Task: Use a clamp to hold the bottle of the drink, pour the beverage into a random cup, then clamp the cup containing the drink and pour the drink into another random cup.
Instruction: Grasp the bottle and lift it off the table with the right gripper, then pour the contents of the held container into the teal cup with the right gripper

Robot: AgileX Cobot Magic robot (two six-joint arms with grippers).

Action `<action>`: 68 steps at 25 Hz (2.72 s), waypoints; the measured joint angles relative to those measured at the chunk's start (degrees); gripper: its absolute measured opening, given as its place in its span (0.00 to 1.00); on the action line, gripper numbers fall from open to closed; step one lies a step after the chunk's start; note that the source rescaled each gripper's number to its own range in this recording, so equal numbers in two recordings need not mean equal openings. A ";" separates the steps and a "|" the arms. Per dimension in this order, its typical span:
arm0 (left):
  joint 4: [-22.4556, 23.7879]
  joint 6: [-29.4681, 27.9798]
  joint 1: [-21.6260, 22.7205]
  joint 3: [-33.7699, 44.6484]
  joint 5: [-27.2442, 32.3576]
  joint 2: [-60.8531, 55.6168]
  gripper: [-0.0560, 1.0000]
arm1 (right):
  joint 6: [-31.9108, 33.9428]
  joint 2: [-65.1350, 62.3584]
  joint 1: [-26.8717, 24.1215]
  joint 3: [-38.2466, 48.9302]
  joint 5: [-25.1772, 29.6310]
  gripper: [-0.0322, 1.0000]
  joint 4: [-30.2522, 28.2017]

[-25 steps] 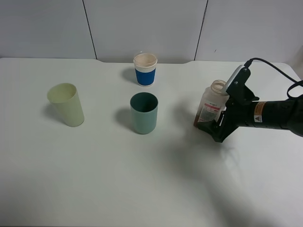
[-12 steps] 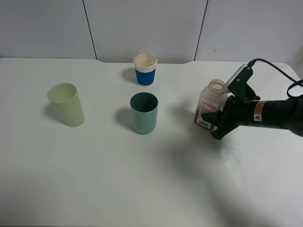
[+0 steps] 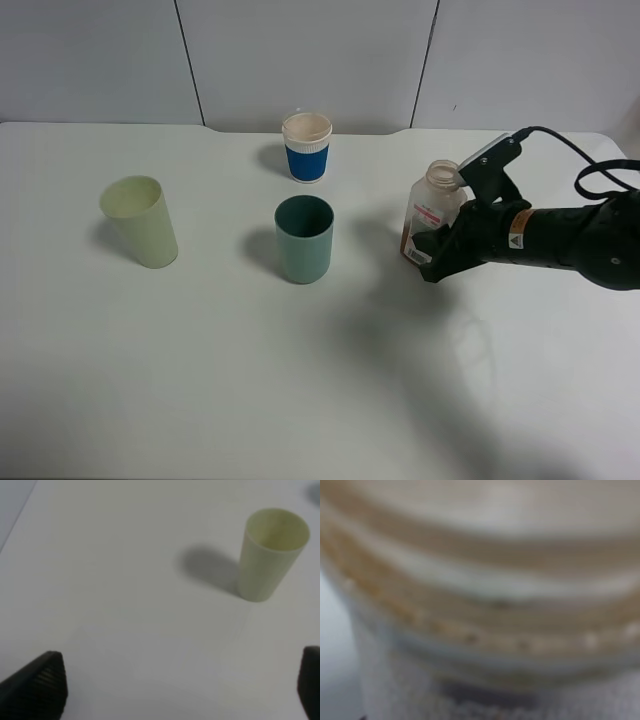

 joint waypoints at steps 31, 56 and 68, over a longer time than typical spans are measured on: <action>0.00 0.08 0.00 0.00 0.00 0.00 0.77 | -0.06 -0.41 19.61 -33.12 51.11 0.05 0.95; 0.00 0.07 0.00 0.00 0.00 0.00 0.77 | -14.84 -0.41 26.37 -41.02 71.08 0.05 -3.28; 0.00 0.01 0.00 0.00 0.00 0.00 0.77 | -22.07 -0.41 28.06 -41.10 78.16 0.05 -2.38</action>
